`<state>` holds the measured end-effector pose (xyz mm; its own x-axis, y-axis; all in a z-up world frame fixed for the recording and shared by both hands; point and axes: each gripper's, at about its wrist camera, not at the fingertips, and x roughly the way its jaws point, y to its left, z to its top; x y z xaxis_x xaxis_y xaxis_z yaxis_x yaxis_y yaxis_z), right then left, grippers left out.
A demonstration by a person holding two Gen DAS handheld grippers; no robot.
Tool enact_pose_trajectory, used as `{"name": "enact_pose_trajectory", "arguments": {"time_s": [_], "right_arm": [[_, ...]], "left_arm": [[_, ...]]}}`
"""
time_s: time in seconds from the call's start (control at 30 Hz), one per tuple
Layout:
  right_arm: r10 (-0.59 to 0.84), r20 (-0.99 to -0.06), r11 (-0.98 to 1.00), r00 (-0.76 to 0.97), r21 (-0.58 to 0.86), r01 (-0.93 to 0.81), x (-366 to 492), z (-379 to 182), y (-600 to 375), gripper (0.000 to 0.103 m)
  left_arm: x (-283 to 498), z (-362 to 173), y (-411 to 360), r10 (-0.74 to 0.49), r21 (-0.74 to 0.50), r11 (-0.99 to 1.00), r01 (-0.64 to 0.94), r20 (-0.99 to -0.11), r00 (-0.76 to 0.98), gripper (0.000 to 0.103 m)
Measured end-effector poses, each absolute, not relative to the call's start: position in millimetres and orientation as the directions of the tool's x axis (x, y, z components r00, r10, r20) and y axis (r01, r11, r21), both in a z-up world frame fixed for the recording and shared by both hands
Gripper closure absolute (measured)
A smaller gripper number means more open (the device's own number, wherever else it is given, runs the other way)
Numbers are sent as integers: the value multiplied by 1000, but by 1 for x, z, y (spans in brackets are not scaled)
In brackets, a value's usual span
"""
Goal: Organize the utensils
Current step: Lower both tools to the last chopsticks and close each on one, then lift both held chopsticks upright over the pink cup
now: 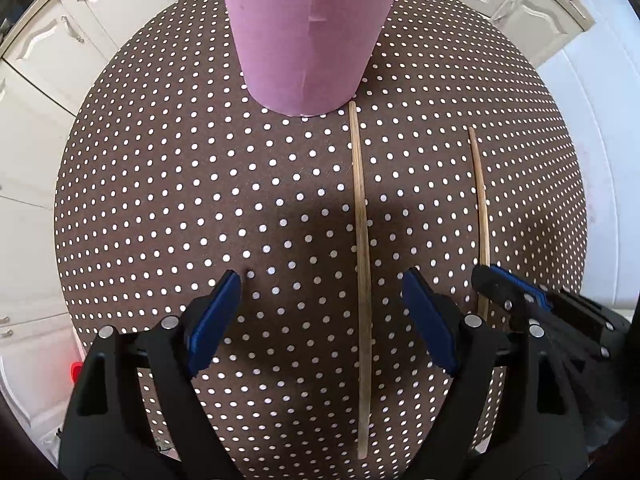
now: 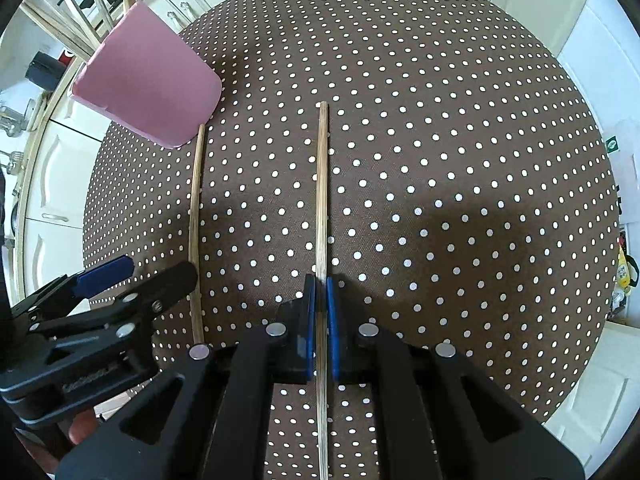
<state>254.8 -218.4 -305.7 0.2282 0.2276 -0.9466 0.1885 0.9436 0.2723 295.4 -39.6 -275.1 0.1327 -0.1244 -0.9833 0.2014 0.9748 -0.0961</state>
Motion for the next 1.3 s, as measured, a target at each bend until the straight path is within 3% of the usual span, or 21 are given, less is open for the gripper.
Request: {"name": "enact_pose_trajectory", "arguments": {"time_s": [0.03, 0.1, 0.13, 0.23, 0.73, 1.3], "right_arm": [[232, -945, 942, 229, 277, 189, 254, -302, -211, 98], [243, -942, 938, 231, 288, 191, 248, -292, -204, 98], [248, -941, 936, 231, 294, 192, 248, -292, -205, 98], [256, -939, 934, 230, 301, 192, 247, -291, -207, 98], [252, -943, 933, 216, 296, 204, 238, -287, -204, 98], [251, -872, 934, 420, 332, 131, 239, -220, -188, 98]], "left_arm": [[297, -279, -43, -119, -94, 977, 191, -985, 125, 24], [303, -289, -59, -86, -63, 984, 169, -988, 130, 38], [306, -288, -68, -63, -34, 984, 174, -984, 165, 62], [307, -285, -82, -77, -40, 977, 210, -982, 171, 94], [285, -282, -53, -125, -105, 982, 160, -985, 120, 96], [253, -209, -3, -145, -111, 983, 144, -957, 251, 96]]}}
